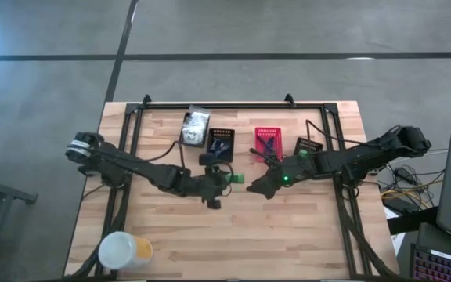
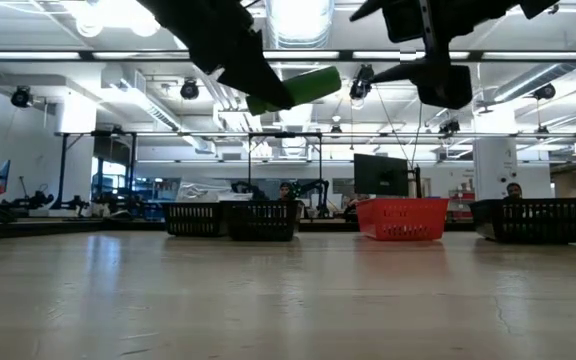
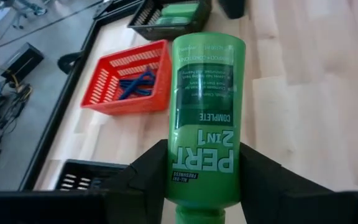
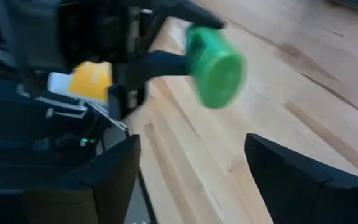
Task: Pick & Place Travel size toiletries
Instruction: Put the green shampoo into the right black bin
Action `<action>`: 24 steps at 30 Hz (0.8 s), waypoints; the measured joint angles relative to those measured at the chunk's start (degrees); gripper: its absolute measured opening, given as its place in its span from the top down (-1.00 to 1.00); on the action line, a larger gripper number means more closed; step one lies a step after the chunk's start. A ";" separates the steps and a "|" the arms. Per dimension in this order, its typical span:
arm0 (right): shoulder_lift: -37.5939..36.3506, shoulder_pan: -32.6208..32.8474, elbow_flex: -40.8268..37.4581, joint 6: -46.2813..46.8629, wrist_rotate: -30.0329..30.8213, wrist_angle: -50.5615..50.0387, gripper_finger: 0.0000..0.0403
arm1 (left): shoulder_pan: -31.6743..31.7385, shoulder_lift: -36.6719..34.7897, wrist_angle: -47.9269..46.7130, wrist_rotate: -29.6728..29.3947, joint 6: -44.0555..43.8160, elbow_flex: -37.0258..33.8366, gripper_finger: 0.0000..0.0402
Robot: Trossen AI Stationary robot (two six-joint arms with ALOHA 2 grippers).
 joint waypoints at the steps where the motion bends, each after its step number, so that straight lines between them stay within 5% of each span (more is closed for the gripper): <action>1: 0.07 0.00 0.00 0.00 0.00 0.77 -0.42 | 0.37 0.00 0.12 0.15 0.52 0.00 0.22; 14: 0.20 -0.04 0.02 0.46 0.61 1.07 -0.53 | 1.45 0.99 6.05 3.04 1.97 0.00 0.21; 24: 4.91 -0.14 0.02 0.70 0.60 3.61 -0.42 | 1.89 2.78 8.51 4.75 1.97 -0.04 0.21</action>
